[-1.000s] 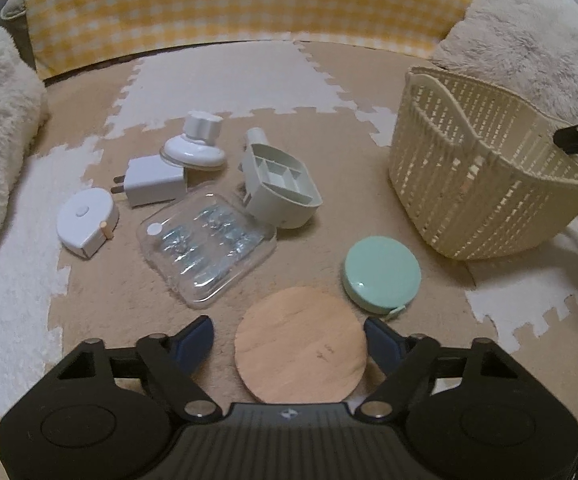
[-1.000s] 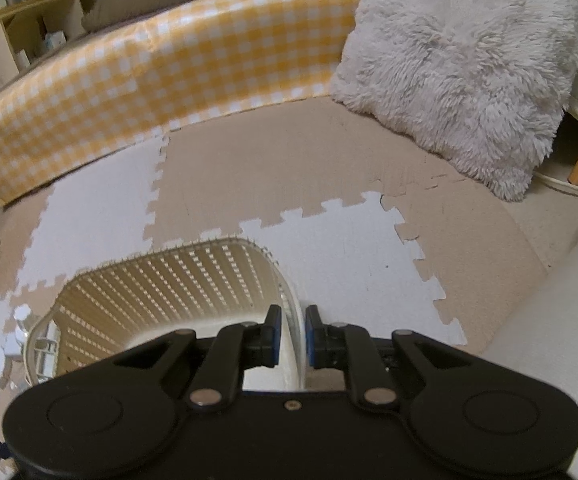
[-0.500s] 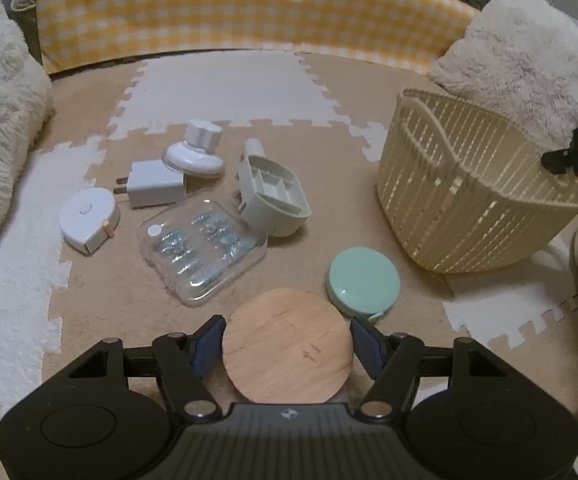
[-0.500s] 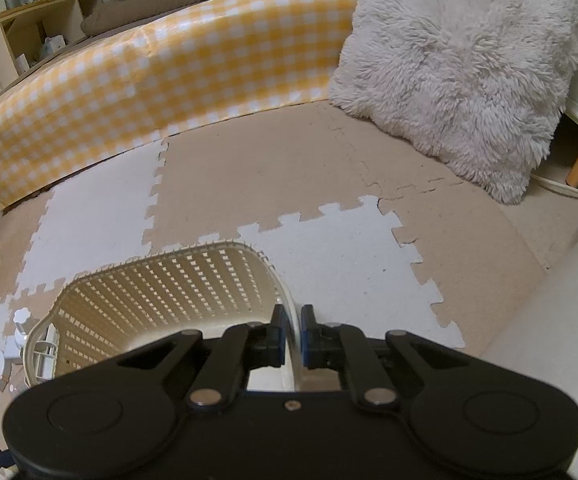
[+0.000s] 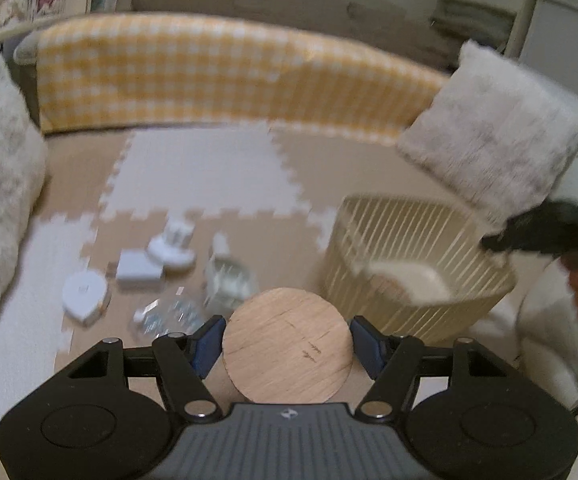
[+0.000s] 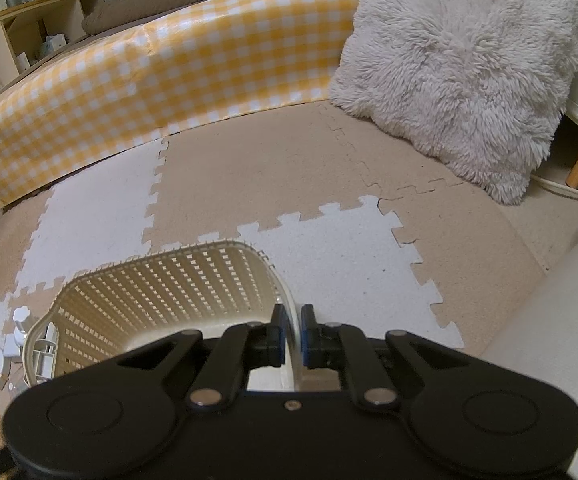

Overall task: Organize rigid objects
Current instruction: 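Carry the wooden coaster with the left tool and release it into the basket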

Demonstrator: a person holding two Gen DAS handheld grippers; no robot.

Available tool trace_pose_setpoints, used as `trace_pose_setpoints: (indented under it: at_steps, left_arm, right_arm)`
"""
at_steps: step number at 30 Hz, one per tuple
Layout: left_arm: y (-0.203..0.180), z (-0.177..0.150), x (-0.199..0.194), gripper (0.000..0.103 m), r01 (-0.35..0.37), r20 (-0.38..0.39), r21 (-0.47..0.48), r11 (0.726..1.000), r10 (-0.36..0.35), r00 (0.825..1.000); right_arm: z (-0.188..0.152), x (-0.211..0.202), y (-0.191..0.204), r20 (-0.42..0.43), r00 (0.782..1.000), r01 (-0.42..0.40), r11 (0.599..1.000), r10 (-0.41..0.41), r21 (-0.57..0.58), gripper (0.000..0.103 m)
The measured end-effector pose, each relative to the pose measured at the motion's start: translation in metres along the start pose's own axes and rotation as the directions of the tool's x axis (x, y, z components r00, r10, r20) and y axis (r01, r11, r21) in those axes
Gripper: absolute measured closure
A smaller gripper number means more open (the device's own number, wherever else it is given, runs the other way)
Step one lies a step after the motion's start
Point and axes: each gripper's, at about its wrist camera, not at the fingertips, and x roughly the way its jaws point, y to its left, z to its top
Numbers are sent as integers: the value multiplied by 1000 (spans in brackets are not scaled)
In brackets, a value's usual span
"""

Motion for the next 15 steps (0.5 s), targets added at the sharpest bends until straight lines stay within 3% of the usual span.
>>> trace_pose_setpoints:
  at_steps: [9,15]
  left_arm:
    - [-42,33,4,35,79,63,74,994,-83,995]
    - [-71,48,34,35,111,30,154,982,-117,993]
  right_arm:
    - [0,0,0,0,1000,0,1000,0,0,95]
    - [0,0,0,0,1000,0,1000,0,0,95]
